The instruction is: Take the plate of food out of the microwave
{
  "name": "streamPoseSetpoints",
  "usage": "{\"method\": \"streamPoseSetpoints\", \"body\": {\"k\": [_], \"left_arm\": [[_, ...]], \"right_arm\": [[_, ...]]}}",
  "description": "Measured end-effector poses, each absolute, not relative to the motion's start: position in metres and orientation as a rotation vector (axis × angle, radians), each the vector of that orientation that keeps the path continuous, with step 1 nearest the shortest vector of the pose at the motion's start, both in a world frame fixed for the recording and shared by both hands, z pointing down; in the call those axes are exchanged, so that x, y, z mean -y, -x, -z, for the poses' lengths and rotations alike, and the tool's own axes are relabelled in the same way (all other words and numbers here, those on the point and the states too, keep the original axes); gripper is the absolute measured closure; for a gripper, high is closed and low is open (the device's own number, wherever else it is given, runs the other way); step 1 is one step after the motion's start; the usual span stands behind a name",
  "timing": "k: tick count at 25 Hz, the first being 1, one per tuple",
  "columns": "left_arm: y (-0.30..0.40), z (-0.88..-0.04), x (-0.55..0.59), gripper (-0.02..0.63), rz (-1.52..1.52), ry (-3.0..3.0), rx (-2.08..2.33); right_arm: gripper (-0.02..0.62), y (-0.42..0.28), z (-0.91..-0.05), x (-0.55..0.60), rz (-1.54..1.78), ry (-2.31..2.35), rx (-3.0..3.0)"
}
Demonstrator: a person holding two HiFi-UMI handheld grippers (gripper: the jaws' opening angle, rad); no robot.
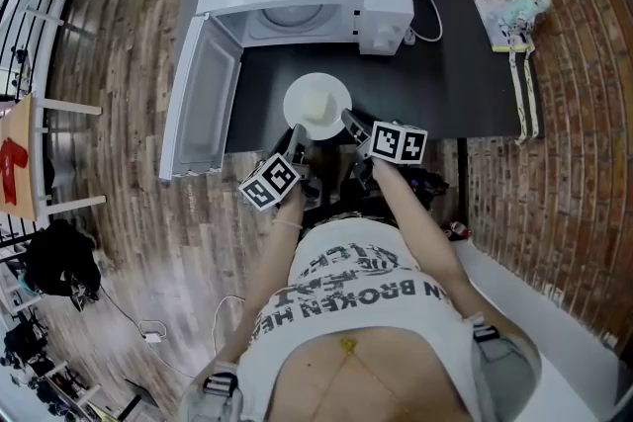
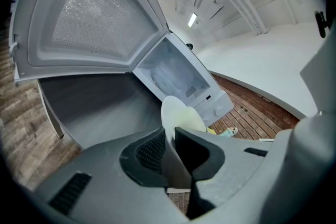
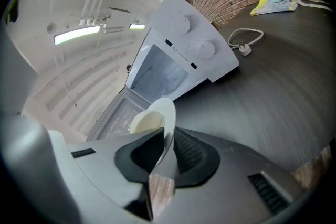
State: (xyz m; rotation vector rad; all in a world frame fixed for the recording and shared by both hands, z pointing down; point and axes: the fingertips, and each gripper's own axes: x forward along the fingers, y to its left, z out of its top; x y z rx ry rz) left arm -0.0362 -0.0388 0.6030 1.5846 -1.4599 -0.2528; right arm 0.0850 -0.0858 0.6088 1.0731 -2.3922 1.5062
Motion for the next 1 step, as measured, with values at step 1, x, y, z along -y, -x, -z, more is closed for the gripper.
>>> {"method": "streamPoseSetpoints", "body": {"k": [1], "left_arm": [[0.0362,-0.6035,0.0390,0.548,0.248,-1.580,1.464]], "right_arm": [[0.541,-0.0852,-0.6090,0.0867,-1.505,-1.072,2.393]]}}
